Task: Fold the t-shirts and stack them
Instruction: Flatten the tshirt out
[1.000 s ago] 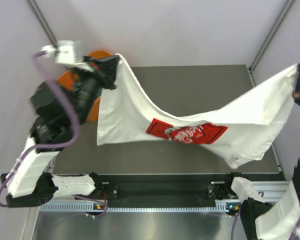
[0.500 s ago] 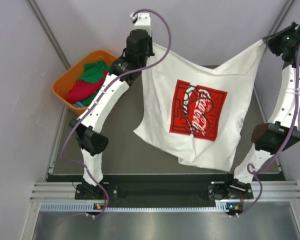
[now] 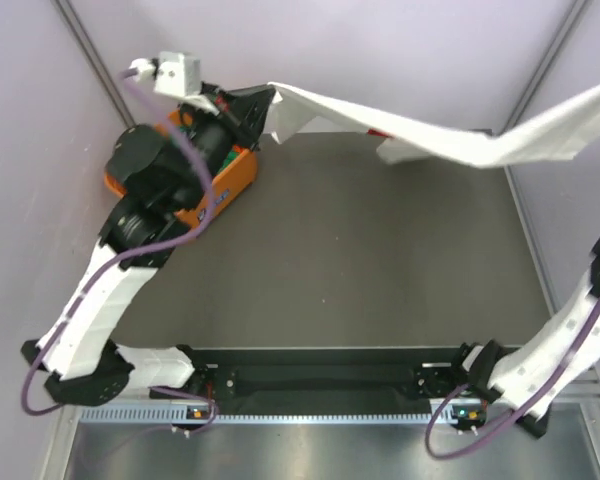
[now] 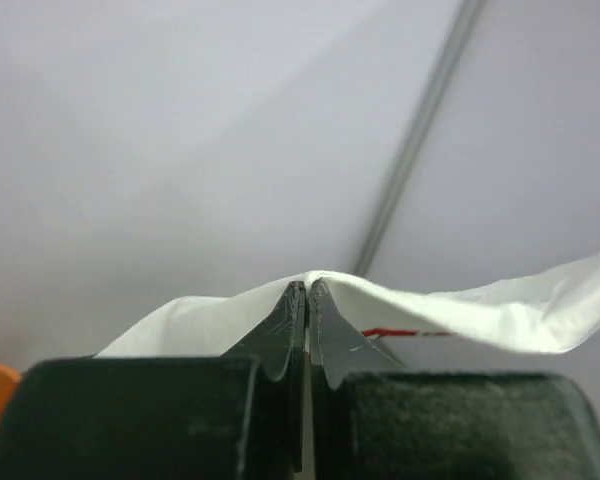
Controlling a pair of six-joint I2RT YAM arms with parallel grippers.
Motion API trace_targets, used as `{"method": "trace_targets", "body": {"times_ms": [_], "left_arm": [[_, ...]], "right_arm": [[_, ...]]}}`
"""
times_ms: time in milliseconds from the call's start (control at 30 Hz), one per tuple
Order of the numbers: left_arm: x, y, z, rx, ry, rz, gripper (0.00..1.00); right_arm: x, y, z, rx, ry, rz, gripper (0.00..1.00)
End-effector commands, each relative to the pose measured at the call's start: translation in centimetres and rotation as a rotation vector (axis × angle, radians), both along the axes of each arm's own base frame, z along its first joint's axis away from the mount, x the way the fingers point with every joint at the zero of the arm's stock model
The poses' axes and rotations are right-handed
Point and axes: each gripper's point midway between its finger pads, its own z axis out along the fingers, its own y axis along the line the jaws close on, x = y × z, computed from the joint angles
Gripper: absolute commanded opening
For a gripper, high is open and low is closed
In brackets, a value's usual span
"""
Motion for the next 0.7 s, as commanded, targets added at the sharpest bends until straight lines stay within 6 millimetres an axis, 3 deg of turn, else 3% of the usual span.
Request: {"method": "trace_targets", "body": {"times_ms": [0, 33, 133, 233, 267, 300, 467, 567, 633, 667], "left_arm": [[-5.2, -0.3, 2.4, -0.028, -0.098, -0.11, 0.0], [-6.2, -0.7, 1.8, -0.012, -0.082, -0.135, 0.0], [-8.5, 1.3, 1.7, -0.034, -0.078, -0.159, 0.0], [-10.7, 3.1, 1.7, -0.07, -0.085, -0.192, 0.0], [-11.4, 3.8, 1.9, -0.077, -0.092, -0.202, 0.0], [-11.7, 3.8, 1.9, -0.081, -0.091, -0.21, 0.0], [-11.8, 2.7, 1.8, -0.051, -0.093, -0.252, 0.0], [-9.2, 1.2, 0.4, 0.005, -0.074, -0.19, 0.0], [-7.2, 0.6, -0.5, 0.051, -0.069, -0.121, 0.0], [-5.1, -0.6, -2.2, 0.092, -0.034, -0.07, 0.0]], "right_arm": [[-5.0, 2.7, -0.4, -0.03, -0.01, -0.076, 0.0], [-6.2, 3.2, -0.8, -0.024, 0.0, -0.098, 0.0], [-10.7, 5.2, 0.6, -0.059, -0.055, -0.171, 0.0], [-14.9, 5.8, 1.5, -0.037, -0.152, -0.228, 0.0], [-16.5, 4.4, 1.6, 0.002, -0.185, -0.312, 0.0], [-18.2, 4.6, 1.6, 0.032, -0.223, -0.286, 0.0], [-21.7, -0.2, 1.1, 0.165, -0.301, -0.395, 0.0], [-20.3, -2.1, 1.5, 0.162, -0.275, -0.403, 0.0], [-16.2, -2.5, 2.1, 0.095, -0.2, -0.397, 0.0], [-14.8, -3.2, 1.9, 0.089, -0.156, -0.445, 0.0]]}}
